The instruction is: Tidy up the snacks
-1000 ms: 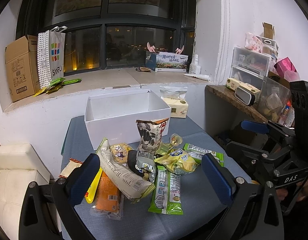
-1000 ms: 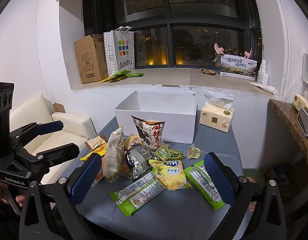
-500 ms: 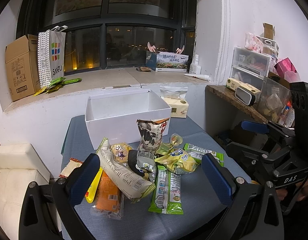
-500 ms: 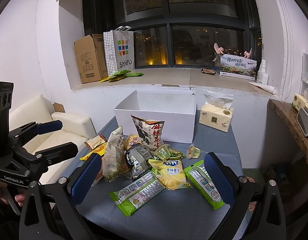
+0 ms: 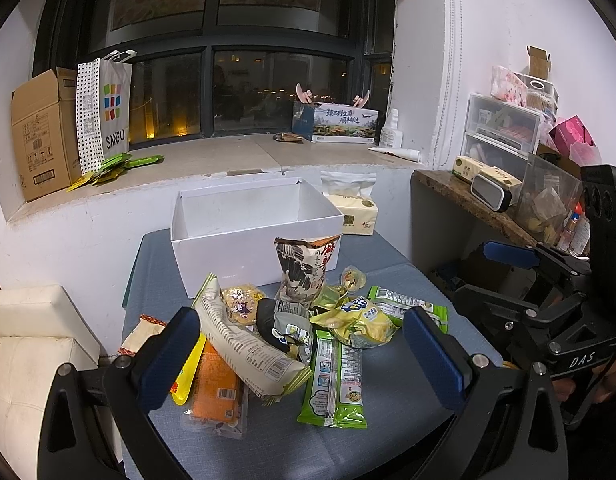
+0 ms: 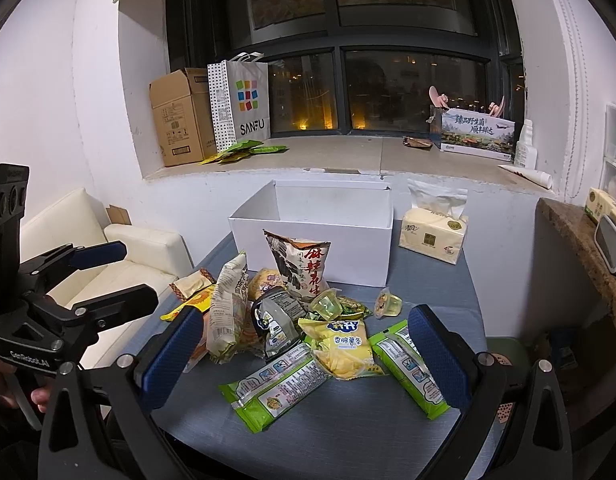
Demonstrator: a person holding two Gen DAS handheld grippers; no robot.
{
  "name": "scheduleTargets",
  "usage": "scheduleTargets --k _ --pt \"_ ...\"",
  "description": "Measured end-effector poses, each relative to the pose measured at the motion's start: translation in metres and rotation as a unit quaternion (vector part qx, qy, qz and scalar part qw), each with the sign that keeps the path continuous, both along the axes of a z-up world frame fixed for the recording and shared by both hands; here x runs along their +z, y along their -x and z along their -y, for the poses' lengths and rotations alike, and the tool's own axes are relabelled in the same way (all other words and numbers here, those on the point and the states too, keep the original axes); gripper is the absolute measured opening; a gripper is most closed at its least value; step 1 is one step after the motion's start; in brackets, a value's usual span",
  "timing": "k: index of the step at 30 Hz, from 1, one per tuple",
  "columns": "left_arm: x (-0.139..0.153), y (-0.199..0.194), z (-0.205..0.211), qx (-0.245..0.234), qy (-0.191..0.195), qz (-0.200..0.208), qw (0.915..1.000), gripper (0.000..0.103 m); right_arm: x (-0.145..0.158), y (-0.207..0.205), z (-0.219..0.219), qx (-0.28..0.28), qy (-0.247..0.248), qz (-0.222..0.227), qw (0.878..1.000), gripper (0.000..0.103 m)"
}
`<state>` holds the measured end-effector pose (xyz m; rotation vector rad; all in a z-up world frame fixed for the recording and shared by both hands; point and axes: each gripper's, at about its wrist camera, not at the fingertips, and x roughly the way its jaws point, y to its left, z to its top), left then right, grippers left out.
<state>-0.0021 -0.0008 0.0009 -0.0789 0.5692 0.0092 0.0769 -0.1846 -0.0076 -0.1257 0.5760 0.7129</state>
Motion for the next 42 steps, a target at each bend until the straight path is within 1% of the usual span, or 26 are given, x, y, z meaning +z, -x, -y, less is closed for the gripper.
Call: scheduleTargets --k 16,21,24,27,30,33,35,37,42 --pt "0.000 0.002 -0.002 0.003 0.000 0.001 1.0000 0.103 -0.004 -0.002 -0.002 0.017 -0.006 0.000 1.000 0.103" --pt "0.001 0.003 -0.007 0.005 0.002 0.002 1.0000 0.103 -0.003 -0.007 -0.007 0.041 0.001 0.020 0.999 0.103" --pt "0.000 0.004 -0.011 0.006 0.008 0.002 1.0000 0.103 -0.008 -0.019 -0.013 0.064 0.006 0.023 0.998 0.103" --pt "-0.001 0.004 -0.014 0.008 0.008 0.001 0.9999 0.103 -0.019 -0.041 -0.023 0.089 0.009 0.001 0.996 0.103" --pt "-0.005 0.004 -0.017 0.011 0.011 -0.004 0.9999 0.103 -0.034 -0.068 -0.039 0.117 0.002 -0.034 0.993 0.103" --pt "-0.011 0.005 -0.022 0.012 0.019 -0.009 0.9997 0.103 -0.050 -0.091 -0.056 0.118 0.004 -0.048 0.992 0.103" --pt "-0.013 0.006 -0.025 0.012 0.024 -0.012 0.9996 0.103 -0.060 -0.102 -0.070 0.115 0.014 -0.057 0.992 0.103" --pt "-0.016 0.006 -0.028 0.014 0.030 -0.016 0.9993 0.103 -0.071 -0.112 -0.084 0.123 0.011 -0.064 0.990 0.103" --pt "-0.022 0.007 -0.036 0.023 0.038 -0.022 0.9988 0.103 -0.096 -0.133 -0.113 0.121 0.014 -0.085 0.989 0.102"
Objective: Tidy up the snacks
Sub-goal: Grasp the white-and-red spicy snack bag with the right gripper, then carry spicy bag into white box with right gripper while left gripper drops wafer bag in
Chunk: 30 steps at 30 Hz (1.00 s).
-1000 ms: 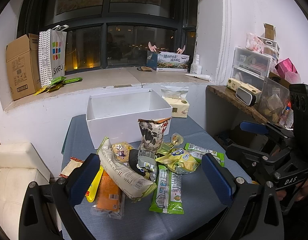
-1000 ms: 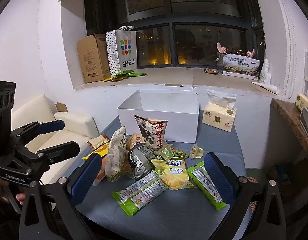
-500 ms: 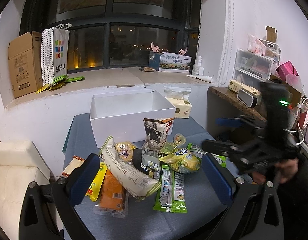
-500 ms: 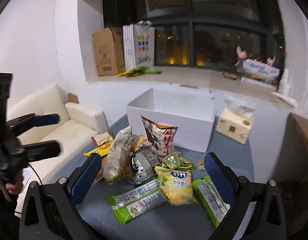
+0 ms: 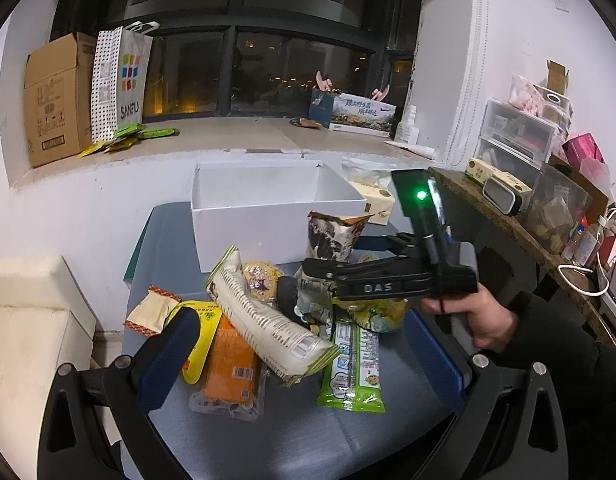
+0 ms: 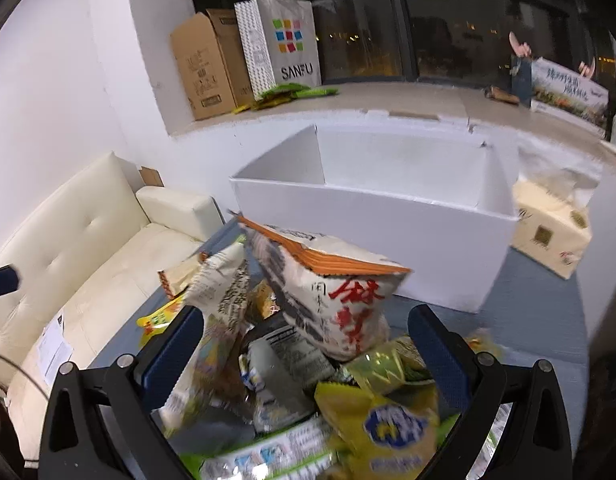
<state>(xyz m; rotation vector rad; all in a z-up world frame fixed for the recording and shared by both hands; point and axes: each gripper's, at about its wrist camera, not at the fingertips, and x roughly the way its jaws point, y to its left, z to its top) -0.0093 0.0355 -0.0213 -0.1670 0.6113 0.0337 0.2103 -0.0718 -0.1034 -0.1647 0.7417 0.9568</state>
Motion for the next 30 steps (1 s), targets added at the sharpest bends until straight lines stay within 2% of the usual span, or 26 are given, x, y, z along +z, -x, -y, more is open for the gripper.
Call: scheduleTargets --k 2,3,5,6,8,14,19,23,26,30 --pt "-0.003 0.000 -0.004 0.002 0.004 -0.003 1.0000 0.103 -0.006 -0.002 -0.010 0.009 0.004 0.006 1.000 0.097" --pt "-0.004 -0.001 -0.005 0.004 0.007 -0.006 1.0000 0.103 -0.008 -0.001 -0.014 0.009 0.011 0.013 1.000 0.091" --pt "-0.007 -0.001 -0.008 0.006 0.011 -0.010 0.9999 0.103 -0.014 -0.003 -0.022 0.004 0.031 0.016 0.999 0.049" --pt "-0.009 -0.002 -0.010 0.006 0.013 -0.011 0.9998 0.103 -0.016 -0.006 -0.023 -0.006 0.038 0.016 0.999 0.048" --pt "-0.012 -0.004 -0.012 0.008 0.018 -0.015 0.9997 0.103 -0.015 -0.011 -0.020 -0.007 0.021 0.003 1.000 0.042" --pt "-0.032 -0.023 -0.024 0.009 0.062 -0.045 0.9970 0.103 0.008 -0.016 0.007 -0.021 -0.034 -0.004 0.999 0.038" --pt "-0.055 -0.053 -0.036 0.023 0.109 -0.087 0.9899 0.103 0.048 -0.013 0.032 -0.031 -0.093 0.004 0.995 0.038" --pt "-0.078 -0.082 -0.050 0.050 0.146 -0.136 0.9785 0.103 0.083 0.000 0.056 -0.040 -0.133 0.028 0.990 0.038" --pt "-0.100 -0.102 -0.064 0.067 0.192 -0.171 0.9641 0.103 0.106 0.018 0.078 -0.046 -0.157 0.051 0.985 0.038" --pt "-0.121 -0.119 -0.070 0.082 0.201 -0.204 0.9545 0.101 0.125 0.045 0.103 -0.045 -0.184 0.077 0.979 0.038"
